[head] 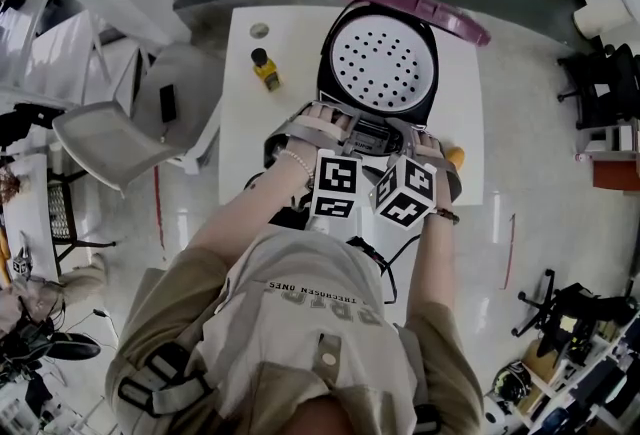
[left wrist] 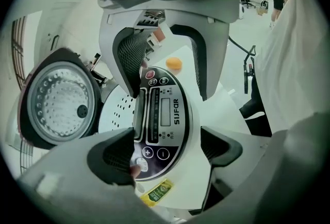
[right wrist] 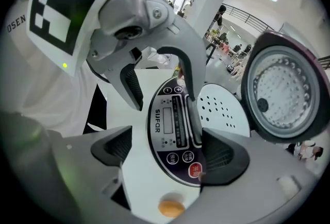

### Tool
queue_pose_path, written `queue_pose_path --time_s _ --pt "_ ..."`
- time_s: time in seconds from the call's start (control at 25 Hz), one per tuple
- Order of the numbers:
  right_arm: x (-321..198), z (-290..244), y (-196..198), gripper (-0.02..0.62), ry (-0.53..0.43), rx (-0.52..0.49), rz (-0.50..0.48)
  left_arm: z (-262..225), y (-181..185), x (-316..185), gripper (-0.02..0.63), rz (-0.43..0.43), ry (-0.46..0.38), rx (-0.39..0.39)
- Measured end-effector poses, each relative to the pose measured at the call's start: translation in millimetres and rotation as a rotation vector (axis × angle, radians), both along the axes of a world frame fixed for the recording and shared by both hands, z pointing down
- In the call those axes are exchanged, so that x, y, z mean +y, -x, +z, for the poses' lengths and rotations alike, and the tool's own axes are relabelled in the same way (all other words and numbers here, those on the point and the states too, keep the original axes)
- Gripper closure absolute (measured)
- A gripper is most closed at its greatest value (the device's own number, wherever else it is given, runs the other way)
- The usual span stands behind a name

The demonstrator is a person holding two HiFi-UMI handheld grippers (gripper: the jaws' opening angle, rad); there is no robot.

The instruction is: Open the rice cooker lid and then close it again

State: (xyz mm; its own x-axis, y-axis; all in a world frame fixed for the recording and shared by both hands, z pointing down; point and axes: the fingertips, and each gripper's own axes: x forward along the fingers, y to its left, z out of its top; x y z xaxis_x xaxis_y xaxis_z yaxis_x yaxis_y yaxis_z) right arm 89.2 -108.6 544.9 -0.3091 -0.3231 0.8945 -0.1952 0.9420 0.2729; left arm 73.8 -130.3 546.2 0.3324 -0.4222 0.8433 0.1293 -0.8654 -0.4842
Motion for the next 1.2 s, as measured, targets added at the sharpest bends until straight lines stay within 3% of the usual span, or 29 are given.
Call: queue_pose_path --time_s 0.76,1.0,1.2 --pt "-0.4 -2.4 4.9 0.155 0.053 -0.042 -0.001 -0.5 1.6 -5.4 0.186 -0.003 -0.003 0.021" --pt "-1.1 -0.4 4.8 0.155 0.027 -0.064 -0.003 -0.5 0.6 -5.1 0.186 -0.008 -0.006 0.039" --pt "-0.7 -6.7 7.7 0.155 0.032 -0.143 0.032 -5.5 -2.6 -6.2 0.197 -0.06 0.024 0.137"
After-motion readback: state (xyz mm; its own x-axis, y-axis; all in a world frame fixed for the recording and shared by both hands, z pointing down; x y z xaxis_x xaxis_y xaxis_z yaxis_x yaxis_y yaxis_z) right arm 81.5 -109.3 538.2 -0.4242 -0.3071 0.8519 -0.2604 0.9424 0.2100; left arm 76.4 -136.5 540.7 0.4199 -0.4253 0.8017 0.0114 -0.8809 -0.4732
